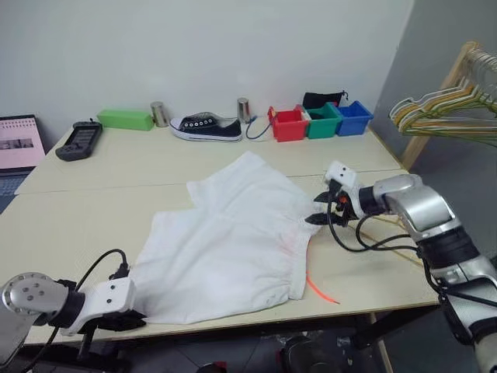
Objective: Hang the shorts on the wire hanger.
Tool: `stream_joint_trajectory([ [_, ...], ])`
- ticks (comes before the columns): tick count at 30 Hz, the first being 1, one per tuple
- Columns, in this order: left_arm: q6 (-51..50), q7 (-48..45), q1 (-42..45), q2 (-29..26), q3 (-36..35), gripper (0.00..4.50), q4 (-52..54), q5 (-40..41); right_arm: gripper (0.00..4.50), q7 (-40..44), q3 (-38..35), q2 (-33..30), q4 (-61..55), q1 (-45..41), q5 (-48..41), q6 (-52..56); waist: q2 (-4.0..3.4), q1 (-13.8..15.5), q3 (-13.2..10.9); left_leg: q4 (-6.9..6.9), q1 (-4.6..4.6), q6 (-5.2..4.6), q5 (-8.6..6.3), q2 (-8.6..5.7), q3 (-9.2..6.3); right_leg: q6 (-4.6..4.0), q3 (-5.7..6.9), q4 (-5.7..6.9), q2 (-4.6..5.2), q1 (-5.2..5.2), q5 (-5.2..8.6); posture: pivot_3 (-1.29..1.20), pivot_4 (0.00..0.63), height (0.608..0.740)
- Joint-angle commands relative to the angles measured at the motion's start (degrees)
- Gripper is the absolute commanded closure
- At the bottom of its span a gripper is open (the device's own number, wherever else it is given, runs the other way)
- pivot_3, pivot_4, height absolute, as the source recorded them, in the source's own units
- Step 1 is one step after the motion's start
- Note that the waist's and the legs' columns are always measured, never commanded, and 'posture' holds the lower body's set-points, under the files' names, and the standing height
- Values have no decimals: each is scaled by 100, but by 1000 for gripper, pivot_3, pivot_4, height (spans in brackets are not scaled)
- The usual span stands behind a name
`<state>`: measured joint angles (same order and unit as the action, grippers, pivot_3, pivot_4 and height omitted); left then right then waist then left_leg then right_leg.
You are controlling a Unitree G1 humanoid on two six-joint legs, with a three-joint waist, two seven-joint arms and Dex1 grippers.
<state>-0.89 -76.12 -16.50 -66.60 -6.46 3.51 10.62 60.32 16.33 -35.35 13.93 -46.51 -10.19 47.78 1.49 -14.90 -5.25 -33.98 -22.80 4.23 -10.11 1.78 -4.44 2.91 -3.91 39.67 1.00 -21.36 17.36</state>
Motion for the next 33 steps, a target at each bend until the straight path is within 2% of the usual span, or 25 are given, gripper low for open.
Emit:
stream_joint_trajectory([
  [1, -558, 390, 667, 207, -96, 4256, 209, 167, 563, -456, -315, 278, 877, -452, 21, 462, -2, 73, -2, -1, -1, -1, 1, -2, 0, 0, 1, 4, -1, 1, 0, -143, 19, 740],
  [3, -928, 186, 878, 165, -200, 3984, 437, 529, 563, -715, -402, 492, 1535, -693, 75, 552, -4, 90, -2, -2, -7, -6, 4, -3, 0, 7, 5, 5, -1, -2, -4, -145, 20, 740],
  [4, -1084, 83, 936, 120, -242, 3659, 546, 673, 563, -799, -429, 579, 1793, -789, 88, 568, -6, 83, -4, -4, -6, -7, 4, -3, 3, 8, 0, 5, -2, 0, -4, -145, 21, 740],
  [8, -1987, -138, 1190, -114, -599, 2821, 1151, 1408, 563, -1144, -445, 877, 2714, -1102, 253, 354, -7, 62, -5, -3, -11, -6, 4, -4, 8, 7, -5, 1, -2, -3, -4, -135, 25, 740],
  [13, -2809, -461, 1152, -408, -1134, 1854, 1636, 2093, 563, -1141, -434, 952, 3152, -1268, 381, 199, -31, 57, -20, 2, -13, -8, 3, -1, 11, 1, -6, 1, -6, -6, 5, -125, 28, 740],
  [16, -3417, -86, 1653, -194, -1190, 1239, 1692, 2632, 563, -1075, -437, 960, 3289, -1307, 412, 216, -46, 66, -31, 2, -11, -8, 2, -2, 13, 3, -7, 0, -6, -5, 7, -119, 31, 740],
  [19, -3824, 710, 2352, 334, -967, 451, 1842, 2926, 563, -998, -440, 1025, 3412, -1331, 435, 241, -46, 94, -31, -2, -10, -9, 3, -2, 8, 7, -4, 3, -9, 0, 5, -119, 31, 740],
  [21, -4089, 1144, 2670, 685, -794, 451, 2016, 3083, 563, -923, -411, 1092, 3464, -1333, 454, 182, -43, 99, -30, -7, -8, -9, 3, -3, 7, 14, -5, 2, -9, 5, 0, -119, 31, 740],
  [25, -4192, 1980, 2958, 1399, -332, 424, 2426, 2923, 1215, -881, -431, 1297, 3691, -1433, 483, -61, -41, 93, -28, -18, -6, -10, 3, -7, 9, 23, -15, 0, -10, 13, -5, -110, 31, 740],
  [26, -4197, 2092, 2989, 1477, -295, 424, 2444, 2878, 1525, -902, -419, 1340, 3803, -1484, 528, -207, -41, 78, -28, -19, -7, -9, 3, -7, 9, 23, -15, 0, -10, 13, -5, -108, 32, 740],
  [30, -4284, 2315, 2997, 1560, -303, 424, 2497, 2929, 2545, -1065, -403, 1495, 4367, -1744, 744, -932, -43, 71, -29, -19, -8, -9, 4, -5, 7, 19, -16, 14, -16, 3, -4, -106, 32, 740],
  [33, -4307, 2390, 2893, 1544, -336, 424, 2619, 3003, 3235, -1192, -316, 1607, 4818, -1963, 1030, -1866, -42, 70, -29, -20, -7, -9, 4, -5, 6, 19, -16, 14, -16, 4, -3, -96, 30, 740],
])
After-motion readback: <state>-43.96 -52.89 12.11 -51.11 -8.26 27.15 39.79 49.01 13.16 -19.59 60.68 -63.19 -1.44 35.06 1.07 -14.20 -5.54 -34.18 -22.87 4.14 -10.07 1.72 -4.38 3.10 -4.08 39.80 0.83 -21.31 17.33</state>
